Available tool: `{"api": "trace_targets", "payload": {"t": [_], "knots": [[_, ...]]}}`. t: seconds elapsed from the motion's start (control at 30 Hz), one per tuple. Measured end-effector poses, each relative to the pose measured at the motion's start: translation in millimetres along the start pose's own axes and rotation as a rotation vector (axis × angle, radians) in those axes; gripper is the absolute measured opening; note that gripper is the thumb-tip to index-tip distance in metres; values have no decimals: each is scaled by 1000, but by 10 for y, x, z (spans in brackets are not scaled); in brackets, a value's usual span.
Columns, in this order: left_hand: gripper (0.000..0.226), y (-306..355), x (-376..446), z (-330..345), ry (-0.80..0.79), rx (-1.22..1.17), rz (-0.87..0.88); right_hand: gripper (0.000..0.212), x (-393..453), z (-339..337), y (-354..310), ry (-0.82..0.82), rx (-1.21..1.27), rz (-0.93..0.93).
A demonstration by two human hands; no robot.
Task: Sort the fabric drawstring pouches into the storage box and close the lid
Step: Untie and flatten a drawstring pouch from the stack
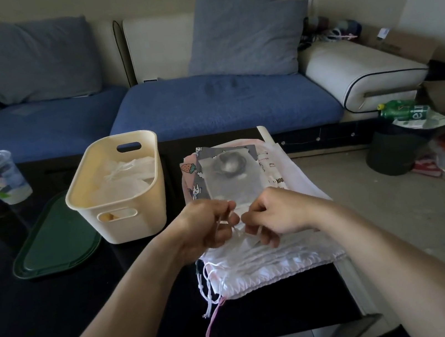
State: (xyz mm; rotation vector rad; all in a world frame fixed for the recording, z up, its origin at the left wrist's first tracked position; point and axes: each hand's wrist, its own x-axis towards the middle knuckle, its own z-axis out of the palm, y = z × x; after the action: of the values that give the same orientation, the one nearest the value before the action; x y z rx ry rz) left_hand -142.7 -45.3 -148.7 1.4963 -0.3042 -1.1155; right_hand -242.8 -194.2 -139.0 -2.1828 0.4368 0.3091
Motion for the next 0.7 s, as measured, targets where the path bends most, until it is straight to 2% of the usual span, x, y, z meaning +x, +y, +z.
{"api": "trace_targets", "payload": {"t": [0.17,0.27,0.43,0.57,0.7], "knots": [[17,-22,-16,24,-40,233,60,39,-49,-100,-19,77,316,64],[22,-21,-56,41,-125,333,72,37,-56,-137,-62,115,517,-61],[28,-3,-149,104,-349,504,84,34,-27,-147,-147,54,906,-271],[23,-13,-150,128,-399,481,119,34,42,-95,-112,123,930,-254],[28,-18,-109,98,-273,351,104,39,151,-134,32,348,754,-67]]}}
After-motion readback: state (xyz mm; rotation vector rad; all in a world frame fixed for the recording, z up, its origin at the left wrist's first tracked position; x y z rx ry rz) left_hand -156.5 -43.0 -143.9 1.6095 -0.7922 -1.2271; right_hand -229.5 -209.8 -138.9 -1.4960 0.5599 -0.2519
